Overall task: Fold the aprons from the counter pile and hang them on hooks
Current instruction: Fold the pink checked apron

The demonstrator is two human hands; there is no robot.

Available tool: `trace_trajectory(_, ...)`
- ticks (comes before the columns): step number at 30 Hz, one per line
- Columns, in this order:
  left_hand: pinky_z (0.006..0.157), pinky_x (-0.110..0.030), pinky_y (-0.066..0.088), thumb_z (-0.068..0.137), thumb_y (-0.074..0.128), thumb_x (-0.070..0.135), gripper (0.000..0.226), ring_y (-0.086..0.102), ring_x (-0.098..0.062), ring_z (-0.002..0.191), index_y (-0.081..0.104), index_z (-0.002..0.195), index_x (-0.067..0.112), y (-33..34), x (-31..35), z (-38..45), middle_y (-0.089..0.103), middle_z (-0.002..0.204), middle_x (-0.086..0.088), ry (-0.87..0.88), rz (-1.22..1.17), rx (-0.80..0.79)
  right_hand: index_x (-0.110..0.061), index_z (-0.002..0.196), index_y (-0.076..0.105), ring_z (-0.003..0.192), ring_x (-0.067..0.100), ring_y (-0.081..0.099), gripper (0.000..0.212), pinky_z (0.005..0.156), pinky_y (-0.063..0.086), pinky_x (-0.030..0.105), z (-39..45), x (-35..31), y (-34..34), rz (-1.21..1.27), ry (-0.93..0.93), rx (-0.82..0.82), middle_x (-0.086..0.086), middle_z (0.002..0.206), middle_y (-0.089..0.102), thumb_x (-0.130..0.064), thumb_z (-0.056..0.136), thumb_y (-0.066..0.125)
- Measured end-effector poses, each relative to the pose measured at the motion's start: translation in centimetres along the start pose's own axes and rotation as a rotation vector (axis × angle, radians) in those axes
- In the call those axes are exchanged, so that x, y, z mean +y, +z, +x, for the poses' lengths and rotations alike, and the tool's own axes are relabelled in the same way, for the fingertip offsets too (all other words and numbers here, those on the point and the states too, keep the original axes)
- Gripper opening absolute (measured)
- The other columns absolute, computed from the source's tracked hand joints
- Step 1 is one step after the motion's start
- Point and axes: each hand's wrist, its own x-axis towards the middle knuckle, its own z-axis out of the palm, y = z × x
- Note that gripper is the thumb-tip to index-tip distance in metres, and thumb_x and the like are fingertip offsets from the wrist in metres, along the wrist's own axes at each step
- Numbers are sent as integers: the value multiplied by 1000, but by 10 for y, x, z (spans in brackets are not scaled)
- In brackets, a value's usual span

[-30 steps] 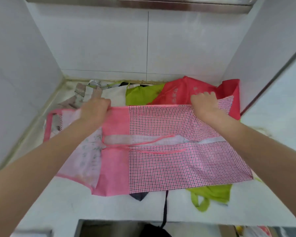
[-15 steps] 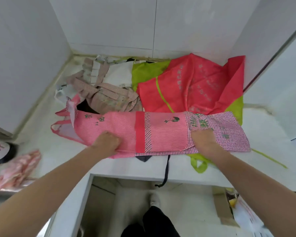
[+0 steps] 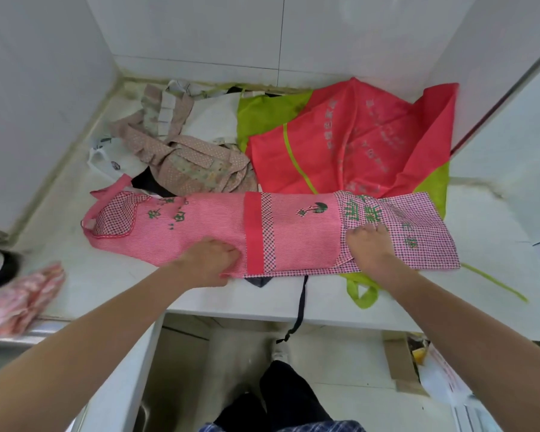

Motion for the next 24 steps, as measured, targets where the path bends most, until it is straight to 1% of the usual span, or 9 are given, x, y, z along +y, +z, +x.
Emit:
trace_trajectory(4, 101, -29, 27, 94, 41, 32, 38, 45, -15, 125, 46, 130, 21, -10, -10, -1, 49, 137, 6, -13, 113, -8, -8, 129, 46, 124, 27, 44, 42, 104, 31, 46, -3, -7, 2, 42, -48, -53, 9, 129, 53, -4, 88, 50)
trace_trajectory(7, 101, -29, 28, 94, 42, 36, 35, 47, -13, 123, 51, 126, 25, -19, -33, -10, 53, 133, 8, -112, 174, -48, -7, 128, 45, 122, 28, 44, 41, 102, 32, 49, -5, -22, -2, 106, -85, -55, 10, 127, 52, 0, 88, 49)
trace_trajectory(10, 93, -27, 41, 88, 48, 33, 22, 58, -17, 104, 62, 102, 23, -21, -41, -16, 63, 110, 4, -114, 111, -164, -7, 130, 41, 122, 29, 41, 45, 103, 30, 53, -5, -40, -6, 259, -97, -88, 10, 128, 47, -3, 87, 53)
trace_trajectory(13, 70, -27, 42, 80, 49, 43, 25, 53, -17, 75, 49, 73, 20, -20, -29, -9, 55, 80, 4, 27, -230, 0, -10, 132, 35, 124, 29, 38, 52, 102, 30, 52, -6, -38, -5, 393, -112, -81, 11, 131, 38, -12, 86, 58)
trace_trajectory(15, 75, -33, 43, 83, 49, 49, 33, 51, -21, 85, 53, 88, 17, -27, -10, 6, 52, 93, -1, 95, -364, 110, -11, 130, 34, 123, 27, 38, 51, 101, 30, 48, -9, -29, 0, 428, -143, -57, 9, 130, 36, -18, 85, 58)
trace_trajectory(16, 86, -36, 44, 88, 50, 46, 39, 51, -25, 101, 53, 109, 14, -33, 2, 15, 51, 112, -7, 88, -342, 96, -11, 131, 33, 122, 27, 38, 52, 101, 29, 47, -11, -26, 3, 419, -165, -47, 8, 129, 37, -21, 86, 57)
trace_trajectory(18, 102, -40, 41, 92, 52, 41, 59, 37, -29, 127, 32, 141, 16, -39, 22, 37, 31, 143, -8, 35, -297, 10, -12, 131, 32, 120, 25, 39, 51, 101, 29, 46, -16, -21, 10, 368, -186, -44, 7, 128, 38, -22, 87, 55)
trace_trajectory(21, 106, -48, 35, 87, 59, 43, 75, 24, -36, 135, 19, 147, 21, -49, 38, 63, 21, 150, -10, -41, -340, -108, -12, 132, 34, 120, 25, 42, 50, 101, 29, 43, -21, -7, 17, 258, -96, -63, 7, 129, 43, -15, 87, 56)
trace_trajectory(24, 105, -46, 35, 81, 68, 41, 80, 31, -36, 130, 24, 143, 17, -52, 34, 75, 26, 145, -13, -96, -377, -235, -11, 130, 42, 120, 26, 47, 44, 103, 29, 43, -21, 15, 15, 99, 4, 3, 7, 128, 51, -8, 88, 53)
